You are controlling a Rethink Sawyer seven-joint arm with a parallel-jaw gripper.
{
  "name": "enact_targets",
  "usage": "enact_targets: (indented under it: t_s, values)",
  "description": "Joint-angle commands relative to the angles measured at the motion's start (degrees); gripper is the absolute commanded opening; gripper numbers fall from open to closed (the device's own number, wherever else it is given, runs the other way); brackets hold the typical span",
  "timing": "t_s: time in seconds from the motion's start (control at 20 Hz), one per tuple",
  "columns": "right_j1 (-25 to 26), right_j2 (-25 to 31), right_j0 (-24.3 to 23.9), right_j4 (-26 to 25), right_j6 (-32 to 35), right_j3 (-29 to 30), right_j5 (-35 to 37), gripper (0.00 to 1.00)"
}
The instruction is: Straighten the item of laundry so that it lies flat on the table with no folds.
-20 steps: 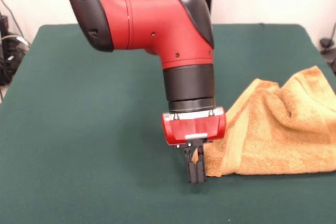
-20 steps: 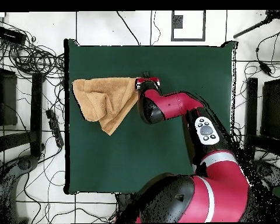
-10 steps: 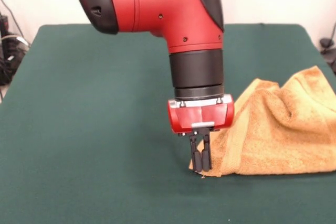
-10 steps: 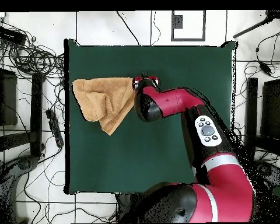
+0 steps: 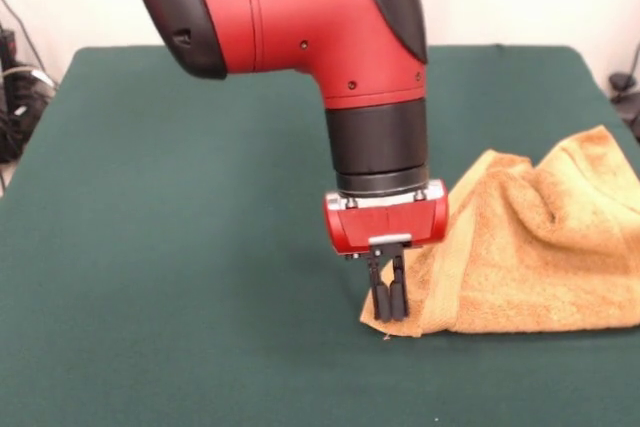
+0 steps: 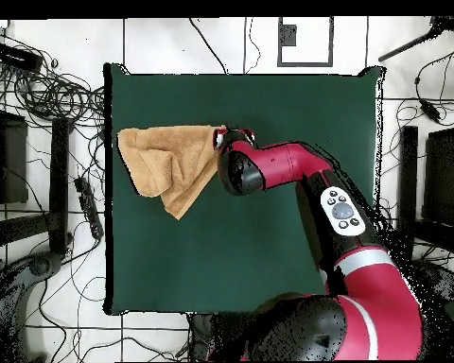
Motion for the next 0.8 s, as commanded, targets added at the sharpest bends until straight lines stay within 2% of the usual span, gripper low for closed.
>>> enact_targets:
  t_s: [0.05,0.55,0.65,0.8]
  values:
    - [3.85,8.62,-0.46,0.23,-14.84,5.39,13.15,0.00]
    - [6.32,10.16,-0.97,-0.81,-17.01,2.95,17.81,0.00]
    - [7.69,11.73,-2.39,-2.09,-18.15,3.27,15.39,0.00]
    - [13.31,16.71,-6.59,-4.37,-24.17,2.71,12.47,0.00]
